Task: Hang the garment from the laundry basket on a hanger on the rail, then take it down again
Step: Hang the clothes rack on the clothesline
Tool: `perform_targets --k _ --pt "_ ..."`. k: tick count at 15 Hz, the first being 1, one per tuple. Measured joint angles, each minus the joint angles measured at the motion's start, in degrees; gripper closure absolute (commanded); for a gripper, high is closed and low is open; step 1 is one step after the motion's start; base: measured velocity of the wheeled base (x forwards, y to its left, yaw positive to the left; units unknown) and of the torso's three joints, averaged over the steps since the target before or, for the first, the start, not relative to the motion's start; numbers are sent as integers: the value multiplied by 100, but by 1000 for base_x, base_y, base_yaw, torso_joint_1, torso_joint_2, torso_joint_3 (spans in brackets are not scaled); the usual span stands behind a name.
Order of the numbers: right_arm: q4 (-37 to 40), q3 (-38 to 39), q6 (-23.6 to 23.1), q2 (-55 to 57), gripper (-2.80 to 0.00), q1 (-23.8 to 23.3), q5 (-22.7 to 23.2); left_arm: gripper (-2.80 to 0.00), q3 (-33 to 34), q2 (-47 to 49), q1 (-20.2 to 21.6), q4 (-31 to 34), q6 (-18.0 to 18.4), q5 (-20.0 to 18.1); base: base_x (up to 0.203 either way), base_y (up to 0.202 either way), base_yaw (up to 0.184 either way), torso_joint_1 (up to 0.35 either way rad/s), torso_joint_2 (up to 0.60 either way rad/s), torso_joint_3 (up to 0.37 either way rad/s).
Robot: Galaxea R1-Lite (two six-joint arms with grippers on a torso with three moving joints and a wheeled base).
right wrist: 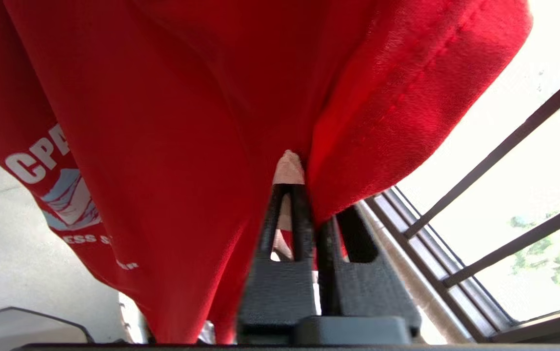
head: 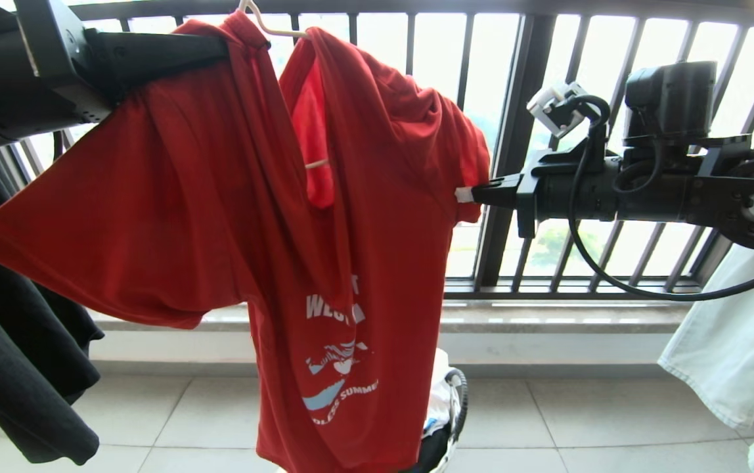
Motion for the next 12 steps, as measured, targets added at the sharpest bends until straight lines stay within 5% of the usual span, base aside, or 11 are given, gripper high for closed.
perform_targets --k 8,9,12 --pt "328 120 -14 -324 -280 49 -30 0 -2 -12 2 -1 -9 0 0 0 0 0 0 0" --pt "525 129 -11 -419 0 49 -45 0 -2 -19 2 -1 -10 -2 0 0 0 0 0 0" --pt "719 55 -19 -720 0 82 -341 0 4 -32 0 6 -17 -35 0 0 0 0 0 0"
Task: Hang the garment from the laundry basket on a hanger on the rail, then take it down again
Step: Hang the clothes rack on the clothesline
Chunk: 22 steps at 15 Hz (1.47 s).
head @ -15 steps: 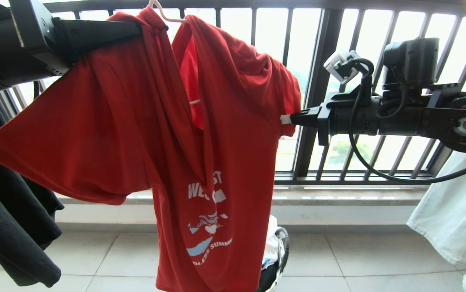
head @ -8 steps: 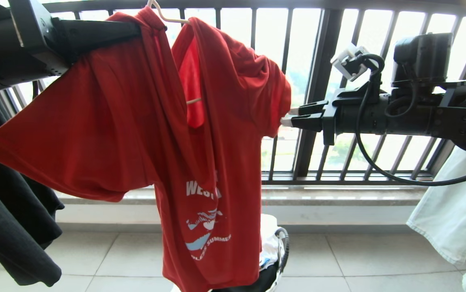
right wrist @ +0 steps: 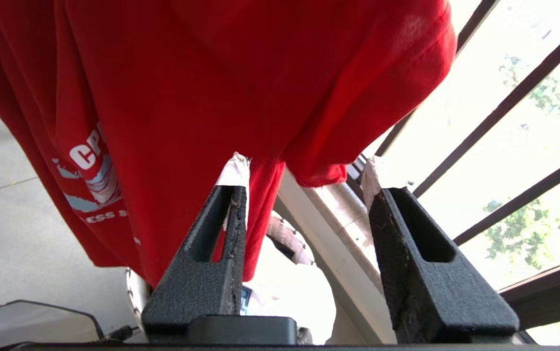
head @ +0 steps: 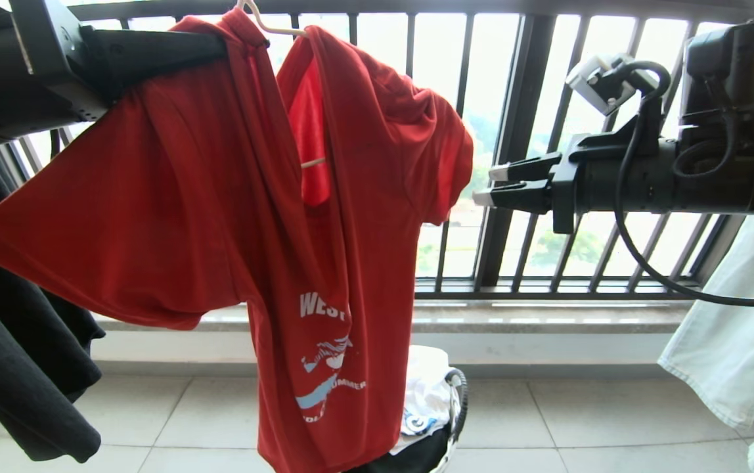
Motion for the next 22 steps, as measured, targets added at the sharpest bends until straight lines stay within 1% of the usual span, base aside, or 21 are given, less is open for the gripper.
perform_targets --k 1,3,5,6,7,9,12,15,17,19,21,22 --pt "103 -112 0 -70 0 46 -55 0 5 0 -2 2 -3 -23 0 0 0 0 0 0" --pt "695 -589 4 -154 0 139 -128 0 11 -5 -6 6 -44 -274 0 0 0 0 0 0" --pt "1666 -1414 3 -180 0 301 -237 0 13 -13 -6 4 -239 -553 0 0 0 0 0 0" --pt "2192 -1868 2 -164 0 431 -352 0 13 -11 -8 4 -274 -713 0 0 0 0 0 0" --pt "2653 -2265 -4 -125 -280 621 -541 0 18 -5 -6 4 -284 -896 0 0 0 0 0 0" --pt "3215 -2771 -66 -30 -280 1057 -1040 0 33 17 -9 6 -282 -1159 0 0 0 0 0 0" --pt "3300 -3064 -305 45 -280 1561 -1456 0 44 60 -9 8 -285 -1450 0 0 0 0 0 0" --pt "3273 -3161 -833 146 -280 1954 -1751 0 55 72 -6 5 -276 -1602 0 0 0 0 0 0" --pt "3130 -3190 -1031 268 -280 2043 -1819 0 74 67 -6 2 -274 -1635 0 0 0 0 0 0" --pt "3040 -3199 -1054 386 -280 2197 -1794 0 96 47 -9 4 -265 -1675 0 0 0 0 0 0" --pt "2935 -3206 -1056 510 -280 2387 -1750 0 144 -1 -9 -6 -256 -1823 0 0 0 0 0 0" --pt "2824 -3207 -1053 572 -280 2434 -1632 0 182 -43 -10 -6 -246 -1880 0 0 0 0 0 0"
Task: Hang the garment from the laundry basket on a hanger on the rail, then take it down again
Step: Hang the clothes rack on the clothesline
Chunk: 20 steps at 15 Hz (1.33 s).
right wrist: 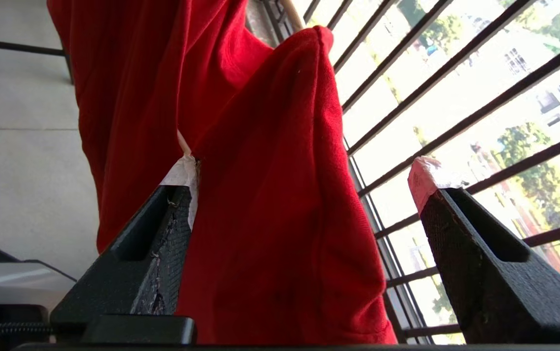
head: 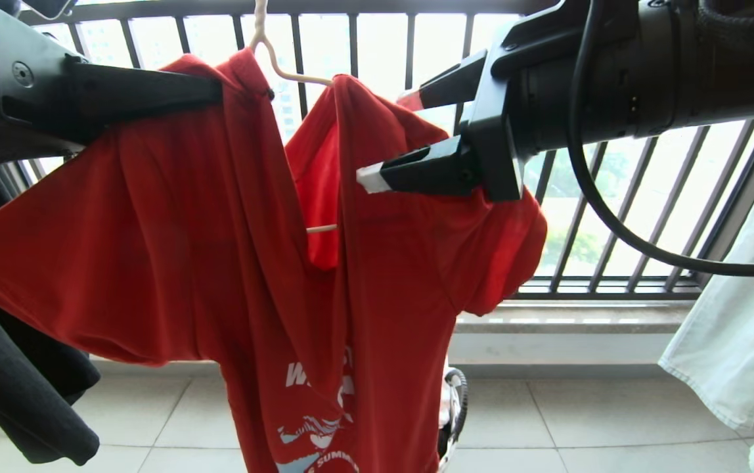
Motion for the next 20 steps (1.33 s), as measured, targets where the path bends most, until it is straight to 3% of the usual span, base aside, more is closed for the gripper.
perform_targets --k 5,6,9,20 --pt "294 4 52 166 -280 45 916 0 89 -176 4 -9 29 -21 0 0 0 0 0 0" --pt "415 6 48 187 0 48 1014 0 124 -214 10 -9 87 -21 0 0 0 0 0 0" --pt "455 9 40 274 0 141 1041 0 247 -304 16 0 467 -19 0 0 0 0 0 0" --pt "439 9 84 344 0 336 1033 0 269 -320 48 -12 539 20 0 0 0 0 0 0"
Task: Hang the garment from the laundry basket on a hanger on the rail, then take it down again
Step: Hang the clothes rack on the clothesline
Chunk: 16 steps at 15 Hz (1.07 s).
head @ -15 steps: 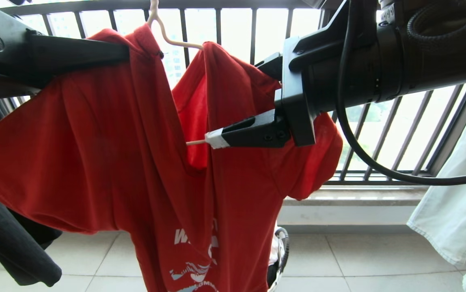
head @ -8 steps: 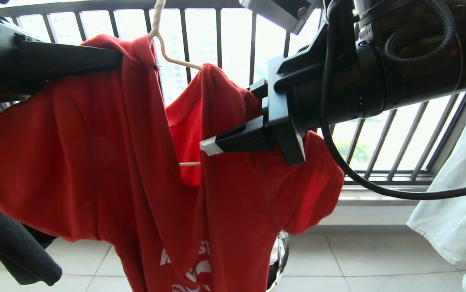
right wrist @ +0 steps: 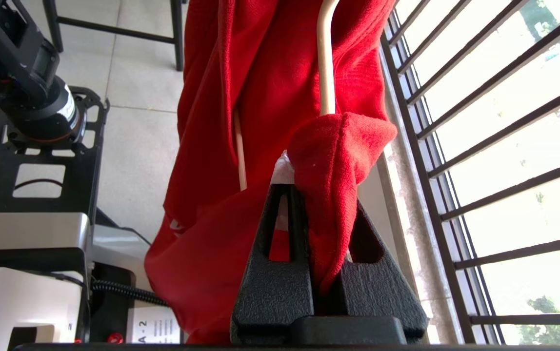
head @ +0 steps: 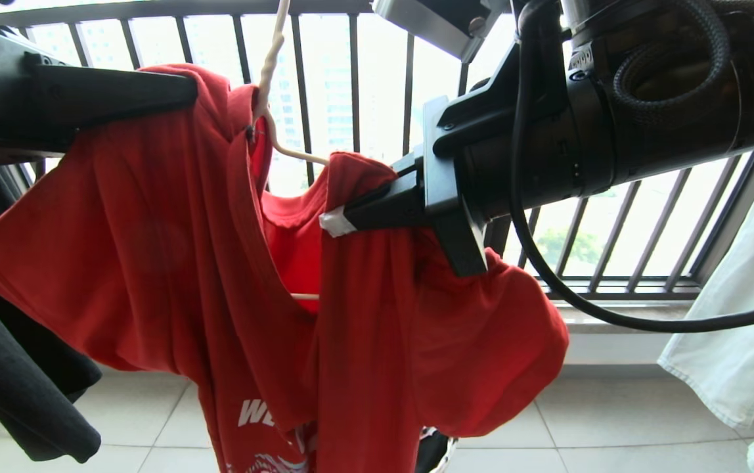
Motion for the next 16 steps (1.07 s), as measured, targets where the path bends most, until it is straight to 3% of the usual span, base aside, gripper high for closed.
perform_targets --k 5,6,16 --pt "-61 0 130 -59 0 -5 -11 0 -7 0 0 1 0 5 0 0 0 0 0 0" --pt "-99 0 152 -72 0 -7 -13 -280 -7 0 0 1 9 7 0 0 0 0 0 0" --pt "-102 11 294 -121 0 -304 -9 -280 -22 -57 188 1 73 20 0 0 0 0 0 0"
